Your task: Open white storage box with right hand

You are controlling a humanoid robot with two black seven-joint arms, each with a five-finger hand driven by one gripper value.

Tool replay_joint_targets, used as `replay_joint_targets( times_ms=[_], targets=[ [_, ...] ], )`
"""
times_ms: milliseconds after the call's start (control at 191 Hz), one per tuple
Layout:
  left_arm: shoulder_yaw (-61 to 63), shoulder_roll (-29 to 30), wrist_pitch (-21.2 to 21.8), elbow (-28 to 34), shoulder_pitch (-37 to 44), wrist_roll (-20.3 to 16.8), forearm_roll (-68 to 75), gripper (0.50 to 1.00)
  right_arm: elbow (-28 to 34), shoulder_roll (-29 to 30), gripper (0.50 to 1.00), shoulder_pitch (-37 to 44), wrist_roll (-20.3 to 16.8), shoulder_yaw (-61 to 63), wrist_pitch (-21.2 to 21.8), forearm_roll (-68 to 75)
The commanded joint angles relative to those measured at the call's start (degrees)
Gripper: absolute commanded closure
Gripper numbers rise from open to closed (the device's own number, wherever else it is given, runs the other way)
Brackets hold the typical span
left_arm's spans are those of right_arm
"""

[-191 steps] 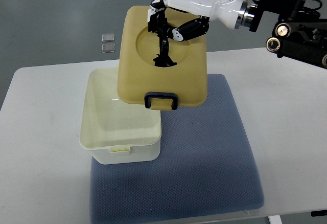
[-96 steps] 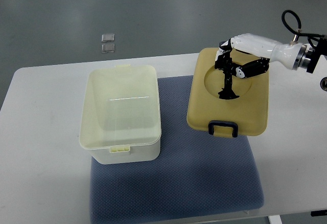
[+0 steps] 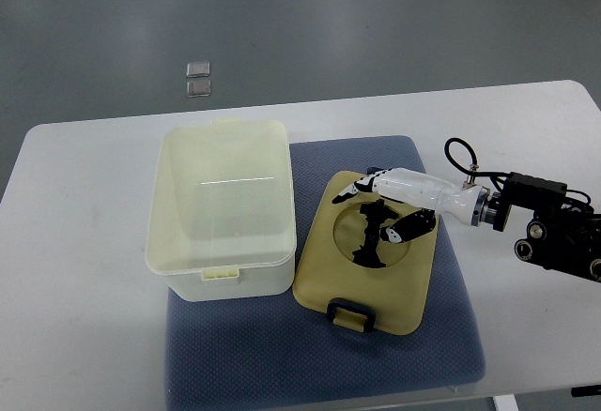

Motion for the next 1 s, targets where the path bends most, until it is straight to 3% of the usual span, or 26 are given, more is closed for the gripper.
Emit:
replay_joint_targets(
  times_ms=[0,136,355,502,580,726,799,899,993],
  targets=[
    [0.1,0.0,0.0,-0.1,0.0,0.0,0.0,0.5,0.6,-1.0,0.556,0.2,0.0,-0.1,0.4,-0.1],
    [0.1,0.0,0.0,-0.1,0.0,0.0,0.0,0.5,2.9,-6.5,0.556,1.9,0.0,0.0,1.9,0.0],
    [0.1,0.0,0.0,-0.1,0.0,0.0,0.0,0.5,7.1,-19.3,0.556,13.7,0.0,0.9,12.3,1.3],
    [0.1,0.0,0.0,-0.2,0.0,0.0,0.0,0.5,6.3,-21.5,0.556,19.0,0.0,8.4,15.2,10.2],
    [0.1,0.0,0.0,-0.5,0.0,0.0,0.0,0.5,5.2,-19.9,0.556,19.0,-0.8,15.6,15.6,20.8],
    [0.1,0.0,-0.1,-0.7,0.0,0.0,0.0,0.5,4.1,-11.5,0.556,14.2,-10.8,25.0,13.4,53.1],
    [0.1,0.0,-0.1,-0.8,0.0,0.0,0.1,0.5,2.0,-6.3,0.556,10.2,-13.2,31.0,10.9,73.2],
    [0.1,0.0,-0.1,-0.8,0.0,0.0,0.1,0.5,-3.5,0.4,0.556,4.6,-13.7,36.7,10.9,93.0],
    [0.1,0.0,-0.1,-0.8,0.0,0.0,0.1,0.5,-6.9,4.6,0.554,-0.6,-12.7,40.1,14.4,98.2]
  ],
)
